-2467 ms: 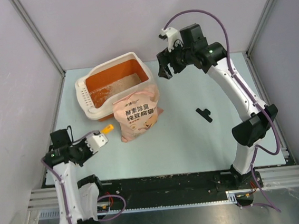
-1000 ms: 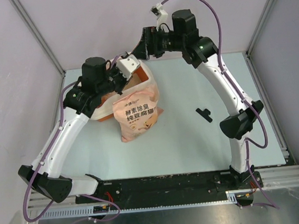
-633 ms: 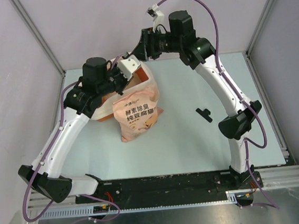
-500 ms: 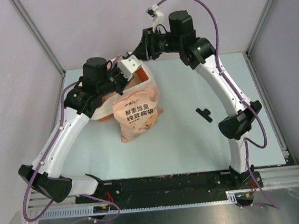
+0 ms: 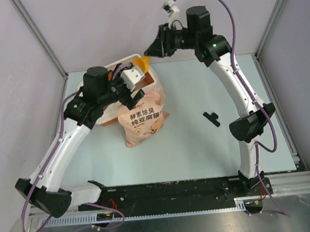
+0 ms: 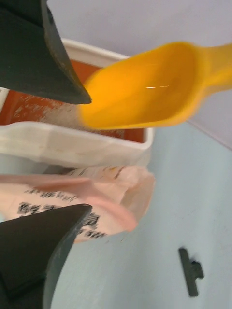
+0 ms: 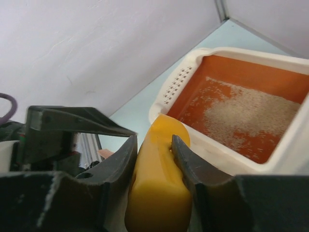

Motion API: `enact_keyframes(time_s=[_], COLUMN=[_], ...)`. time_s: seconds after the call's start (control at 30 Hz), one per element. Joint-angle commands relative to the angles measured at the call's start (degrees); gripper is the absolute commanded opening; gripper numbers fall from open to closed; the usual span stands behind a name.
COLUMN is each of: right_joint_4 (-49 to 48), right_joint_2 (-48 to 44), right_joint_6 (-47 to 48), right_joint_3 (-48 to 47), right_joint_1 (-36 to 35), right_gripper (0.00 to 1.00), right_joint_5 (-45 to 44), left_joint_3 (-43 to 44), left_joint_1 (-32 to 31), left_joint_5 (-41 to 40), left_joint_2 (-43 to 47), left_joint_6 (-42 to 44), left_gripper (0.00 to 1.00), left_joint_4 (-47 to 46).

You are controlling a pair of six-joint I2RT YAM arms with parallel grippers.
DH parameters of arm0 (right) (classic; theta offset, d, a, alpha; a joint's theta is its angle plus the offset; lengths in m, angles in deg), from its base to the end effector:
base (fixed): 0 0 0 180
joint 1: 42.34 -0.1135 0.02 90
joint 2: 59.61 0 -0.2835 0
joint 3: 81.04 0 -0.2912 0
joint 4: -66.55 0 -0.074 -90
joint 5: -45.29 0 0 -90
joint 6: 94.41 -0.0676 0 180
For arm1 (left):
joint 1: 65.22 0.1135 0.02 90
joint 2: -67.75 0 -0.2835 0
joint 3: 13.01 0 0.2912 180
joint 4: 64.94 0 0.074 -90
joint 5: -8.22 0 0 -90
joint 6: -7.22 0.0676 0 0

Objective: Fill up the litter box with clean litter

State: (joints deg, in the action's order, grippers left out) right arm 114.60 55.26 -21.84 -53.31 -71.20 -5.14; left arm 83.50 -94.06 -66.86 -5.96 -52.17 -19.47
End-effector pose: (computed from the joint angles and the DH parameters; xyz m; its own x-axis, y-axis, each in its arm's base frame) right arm 0.4123 0.2764 0.5243 -0.4301 0.0266 -0.9024 -0.8296 0.3825 0.4067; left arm 0.2872 -0.1780 0.4448 0.0527 0.5327 -0.8447 0.7522 0.5352 0.3844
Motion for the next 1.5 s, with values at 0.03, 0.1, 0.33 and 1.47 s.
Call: enact_keyframes(time_s=[0.03, 0.1, 0.33, 1.47], right_joint_4=[1.35, 2.85, 8.31, 15.25], right_joint_2=[-3.51, -4.21, -8.24, -6.94], right_joint_6=[2.92, 3.98, 12.58, 26.33], right_joint_3=[1.41, 3.44, 10.90, 15.13], right_joint_1=[5.92, 7.67, 10.58, 0.39], right_gripper=[0.00, 0.00, 0.00, 0.00], right_joint_5=[5.95, 8.06, 10.88, -10.91], left_joint_3=[-4.28, -5.78, -6.75, -6.13], left_joint_1=[2.03, 2.30, 2.56, 2.30], left_joint_5=[5.74, 5.82, 6.70, 12.06], left_joint_2=[7.35, 7.79, 2.53, 2.61], left_joint_6=[-0.73, -0.82, -3.19, -2.13], left_gripper=[0.90, 0.90, 0.86, 0.00], left_joint_4=[-0.10, 0.95, 1.57, 6.58])
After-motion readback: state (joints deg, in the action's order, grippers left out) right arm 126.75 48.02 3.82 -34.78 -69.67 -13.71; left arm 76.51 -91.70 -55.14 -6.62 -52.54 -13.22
